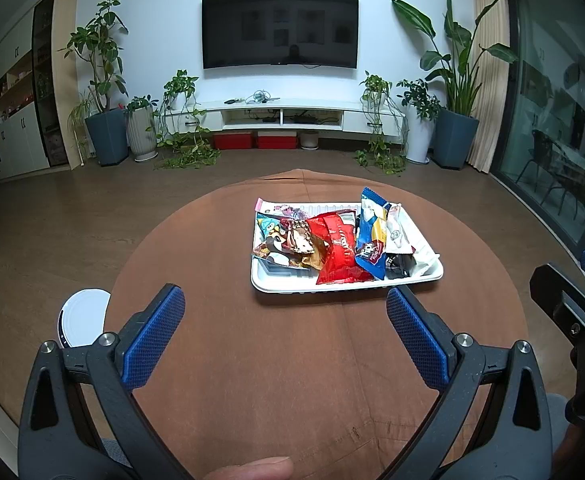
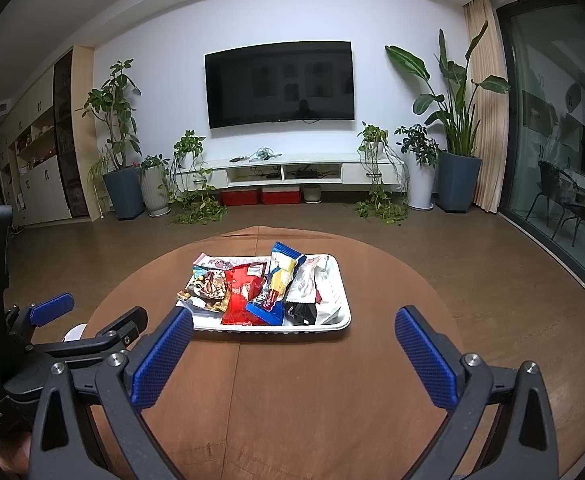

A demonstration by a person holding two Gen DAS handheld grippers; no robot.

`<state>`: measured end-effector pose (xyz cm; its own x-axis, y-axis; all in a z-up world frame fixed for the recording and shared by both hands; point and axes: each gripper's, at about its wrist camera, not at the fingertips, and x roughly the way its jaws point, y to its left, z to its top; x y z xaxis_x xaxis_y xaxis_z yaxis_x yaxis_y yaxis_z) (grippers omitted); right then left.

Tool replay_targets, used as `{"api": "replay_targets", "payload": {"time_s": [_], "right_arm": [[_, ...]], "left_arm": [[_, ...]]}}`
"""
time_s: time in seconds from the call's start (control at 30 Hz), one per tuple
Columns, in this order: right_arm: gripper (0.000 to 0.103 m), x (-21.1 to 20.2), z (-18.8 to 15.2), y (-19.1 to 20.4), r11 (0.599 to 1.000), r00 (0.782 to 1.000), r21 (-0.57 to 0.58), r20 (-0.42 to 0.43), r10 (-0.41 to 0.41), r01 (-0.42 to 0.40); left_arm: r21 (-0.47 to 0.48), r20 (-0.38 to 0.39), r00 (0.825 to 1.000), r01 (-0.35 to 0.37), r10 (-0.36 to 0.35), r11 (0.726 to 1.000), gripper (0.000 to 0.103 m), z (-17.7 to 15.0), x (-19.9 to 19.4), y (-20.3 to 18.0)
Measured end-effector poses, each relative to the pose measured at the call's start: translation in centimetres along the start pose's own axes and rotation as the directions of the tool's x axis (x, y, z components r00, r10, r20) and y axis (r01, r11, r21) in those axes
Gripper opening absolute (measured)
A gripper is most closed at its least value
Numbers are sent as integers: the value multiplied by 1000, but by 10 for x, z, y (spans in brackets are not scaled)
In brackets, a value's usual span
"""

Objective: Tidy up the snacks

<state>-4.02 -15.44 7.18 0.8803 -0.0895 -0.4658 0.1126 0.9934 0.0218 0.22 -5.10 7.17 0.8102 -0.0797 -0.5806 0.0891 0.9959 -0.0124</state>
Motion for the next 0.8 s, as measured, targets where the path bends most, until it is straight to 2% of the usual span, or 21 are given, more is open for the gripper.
{"api": "replay_targets", "payload": {"time_s": [0.5,0.63,0.8], "right_arm": [[103,-1,4,0,1000,1000,1,-4,0,0],[103,-4,-8,-1,1000,1000,7,-15,4,-4],[103,-7,-16,-6,1000,1000,18,-28,-2,2]], "left_arm": [[2,-1,1000,4,-4,1000,103,-4,1,0],[26,39,999,-24,23,999,103,-8,-2,-3],[37,38,999,-22,21,999,103,-12,1,-5]]}}
